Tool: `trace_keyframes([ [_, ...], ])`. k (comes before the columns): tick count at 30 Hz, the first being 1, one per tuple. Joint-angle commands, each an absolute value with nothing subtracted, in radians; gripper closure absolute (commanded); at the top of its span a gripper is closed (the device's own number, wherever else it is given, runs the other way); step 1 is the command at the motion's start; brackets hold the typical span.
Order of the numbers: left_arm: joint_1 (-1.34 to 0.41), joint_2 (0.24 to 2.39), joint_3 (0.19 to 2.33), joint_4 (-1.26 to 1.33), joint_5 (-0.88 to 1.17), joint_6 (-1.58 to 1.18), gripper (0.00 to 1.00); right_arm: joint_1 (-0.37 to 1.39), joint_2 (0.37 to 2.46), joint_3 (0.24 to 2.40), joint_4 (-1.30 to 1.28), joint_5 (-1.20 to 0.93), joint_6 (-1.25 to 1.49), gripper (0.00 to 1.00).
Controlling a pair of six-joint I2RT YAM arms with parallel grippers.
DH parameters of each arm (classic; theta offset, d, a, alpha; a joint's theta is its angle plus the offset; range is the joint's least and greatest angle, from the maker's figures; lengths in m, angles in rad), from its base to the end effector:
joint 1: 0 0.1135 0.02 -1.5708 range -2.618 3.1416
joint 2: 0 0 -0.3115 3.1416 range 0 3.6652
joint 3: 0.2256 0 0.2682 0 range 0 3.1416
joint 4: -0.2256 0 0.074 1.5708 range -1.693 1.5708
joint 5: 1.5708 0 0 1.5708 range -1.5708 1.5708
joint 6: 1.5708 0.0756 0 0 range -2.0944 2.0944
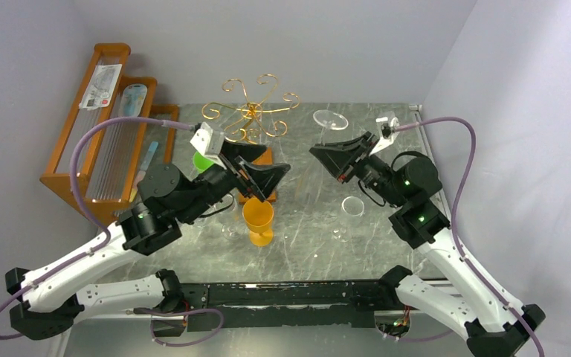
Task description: Place the wine glass upside down on the wine glass rack
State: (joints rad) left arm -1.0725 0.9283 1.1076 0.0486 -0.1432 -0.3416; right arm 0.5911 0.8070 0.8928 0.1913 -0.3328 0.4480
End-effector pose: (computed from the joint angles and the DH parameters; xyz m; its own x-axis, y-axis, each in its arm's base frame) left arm 0.1169 -0.1923 0.5022 -0.1672 -0.3864 -0.9071 0.7927 0.4943 -0.3567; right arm 0.1521 0.1318 0.4604 -0.1364 0.4015 -0.9056 -0.8083 0.4835 0.3361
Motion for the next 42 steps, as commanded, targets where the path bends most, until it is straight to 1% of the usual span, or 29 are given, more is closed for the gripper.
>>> trace_keyframes([
  [1,-1.077,0.879,1.172,-0.154,-0.365,-0.237,0.12,0.594,0.879,0.956,0.086,-0.105,0.29,1.0],
  [3,-1.077,0.858,1.189,-0.197,-0.414,-0.2,0.09,0.594,0.928,0.968,0.086,-0.083,0.241,1.0],
  [5,-1.077,0.833,1.2,-0.226,-0.467,-0.176,0.04,0.597,0.988,0.973,0.106,-0.083,0.193,1.0],
  [7,-1.077,0.814,1.204,-0.244,-0.5,-0.153,0.03,0.597,1.028,0.968,0.142,-0.073,0.158,1.0],
  [12,-1.077,0.781,1.197,-0.261,-0.532,-0.118,0.04,0.596,1.124,0.956,0.257,-0.068,0.124,1.0],
  [14,-1.077,0.776,1.195,-0.264,-0.537,-0.118,0.08,0.596,1.175,0.984,0.256,-0.041,0.156,1.0],
  [16,-1.077,0.773,1.193,-0.263,-0.538,-0.134,0.09,0.597,1.216,0.996,0.282,-0.071,0.178,1.0],
  [19,-1.077,0.76,1.176,-0.244,-0.521,-0.149,0.08,0.606,1.257,1.007,0.313,-0.122,0.179,1.0],
  [27,-1.077,0.778,1.173,-0.259,-0.524,-0.163,0.07,0.615,1.313,1.009,0.388,-0.174,0.144,1.0],
  [34,-1.077,0.791,1.175,-0.259,-0.52,-0.177,0.06,0.615,1.383,1.022,0.465,-0.217,0.2,1.0],
  [42,-1.077,0.807,1.184,-0.266,-0.516,-0.187,0.07,0.615,1.425,0.987,0.565,-0.284,0.234,1.0],
])
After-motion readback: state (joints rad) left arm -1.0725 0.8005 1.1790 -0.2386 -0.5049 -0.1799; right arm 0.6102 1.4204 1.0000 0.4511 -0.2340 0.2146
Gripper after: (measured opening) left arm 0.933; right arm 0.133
